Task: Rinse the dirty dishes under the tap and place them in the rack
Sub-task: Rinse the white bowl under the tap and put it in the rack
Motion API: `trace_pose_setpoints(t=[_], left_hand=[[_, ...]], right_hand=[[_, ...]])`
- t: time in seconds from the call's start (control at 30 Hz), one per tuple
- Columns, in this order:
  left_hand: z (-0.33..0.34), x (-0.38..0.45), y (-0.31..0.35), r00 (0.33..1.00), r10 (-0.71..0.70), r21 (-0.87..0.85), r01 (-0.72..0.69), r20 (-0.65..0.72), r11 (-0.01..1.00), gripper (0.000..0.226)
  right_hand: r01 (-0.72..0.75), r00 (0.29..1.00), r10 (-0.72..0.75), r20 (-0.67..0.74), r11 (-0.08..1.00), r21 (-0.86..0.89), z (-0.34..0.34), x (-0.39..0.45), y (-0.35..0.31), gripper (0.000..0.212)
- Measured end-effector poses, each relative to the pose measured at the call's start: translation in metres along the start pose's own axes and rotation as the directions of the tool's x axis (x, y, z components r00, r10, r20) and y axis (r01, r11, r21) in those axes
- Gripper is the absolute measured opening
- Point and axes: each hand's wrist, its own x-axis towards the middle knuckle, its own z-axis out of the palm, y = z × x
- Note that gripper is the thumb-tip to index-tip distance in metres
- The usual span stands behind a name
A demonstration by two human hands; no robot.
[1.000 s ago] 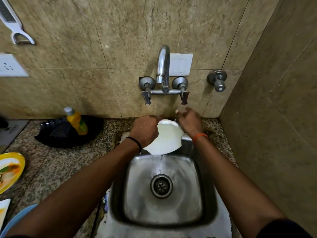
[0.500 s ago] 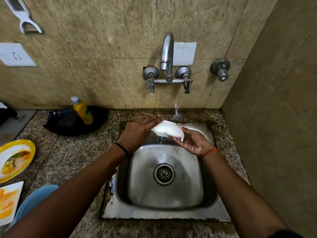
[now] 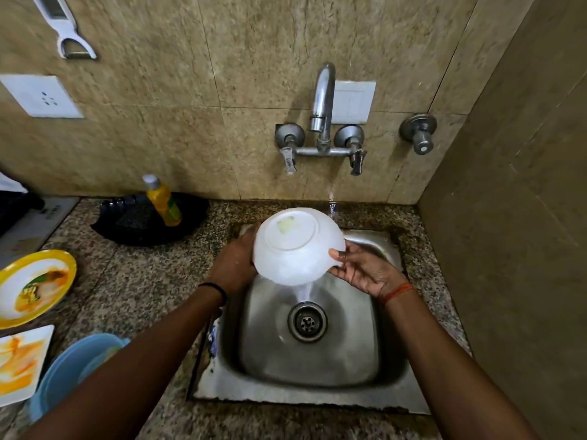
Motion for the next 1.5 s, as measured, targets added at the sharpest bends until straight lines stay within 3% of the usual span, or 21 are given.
trace_pose_setpoints(t=[0.07,0.13,0.2,0.3,0.53,0.63,0.8,0.93,1.1,1.23,1.33,1.5], left_hand=[[-0.001,-0.004,-0.003,1.000,0.024,-0.026,-0.024,-0.008,0.999,0.072],[-0.003,-0.010,-0.005,0.999,0.000,-0.037,-0.002,-0.049,0.999,0.068],[-0.009,-0.016,-0.008,0.994,-0.022,-0.060,0.016,-0.105,0.998,0.072],[-0.021,-0.029,-0.022,0.989,0.026,0.014,-0.024,-0.148,1.000,0.073],[-0.062,-0.067,-0.079,0.984,-0.129,0.038,0.135,-0.122,0.990,0.082],[-0.089,-0.079,-0.115,0.984,-0.153,0.105,0.162,-0.087,0.981,0.081],[-0.156,-0.124,-0.178,0.987,-0.098,0.231,0.124,-0.124,0.965,0.060],[-0.215,-0.171,-0.227,0.973,-0.096,0.240,0.147,-0.210,0.960,0.044],[-0.290,-0.223,-0.280,0.925,-0.139,0.277,0.246,-0.354,0.929,0.034],[-0.352,-0.248,-0.320,0.854,-0.143,0.349,0.350,-0.501,0.869,0.030],[-0.388,-0.254,-0.343,0.803,-0.144,0.373,0.418,-0.578,0.828,0.034],[-0.433,-0.242,-0.382,0.796,-0.304,0.394,0.542,-0.523,0.742,0.048]], right_hand=[[-0.023,1.000,0.023,-0.001,0.999,0.043,0.003,0.002,0.001,0.086],[-0.029,0.999,0.030,-0.011,0.993,0.116,0.010,0.005,0.003,0.050],[-0.018,1.000,0.014,0.025,0.988,0.150,0.019,0.008,0.006,0.035],[-0.001,0.991,-0.020,0.130,0.988,0.154,0.036,0.013,0.013,0.048],[0.021,0.980,-0.029,0.195,0.999,0.041,0.114,0.020,0.038,0.024],[0.050,0.977,-0.049,0.207,0.999,0.001,0.156,0.029,0.054,0.027],[0.061,0.968,-0.058,0.245,0.998,-0.002,0.237,0.051,0.100,0.042],[0.059,0.959,-0.053,0.279,0.998,-0.013,0.301,0.078,0.141,0.042],[0.040,0.952,-0.052,0.301,0.998,0.046,0.378,0.108,0.187,0.029],[0.003,0.948,-0.028,0.316,0.997,0.079,0.435,0.139,0.213,0.037],[-0.009,0.942,-0.016,0.335,0.997,0.072,0.470,0.167,0.225,0.024],[-0.091,0.936,0.046,0.349,0.989,0.113,0.524,0.236,0.239,0.021]])
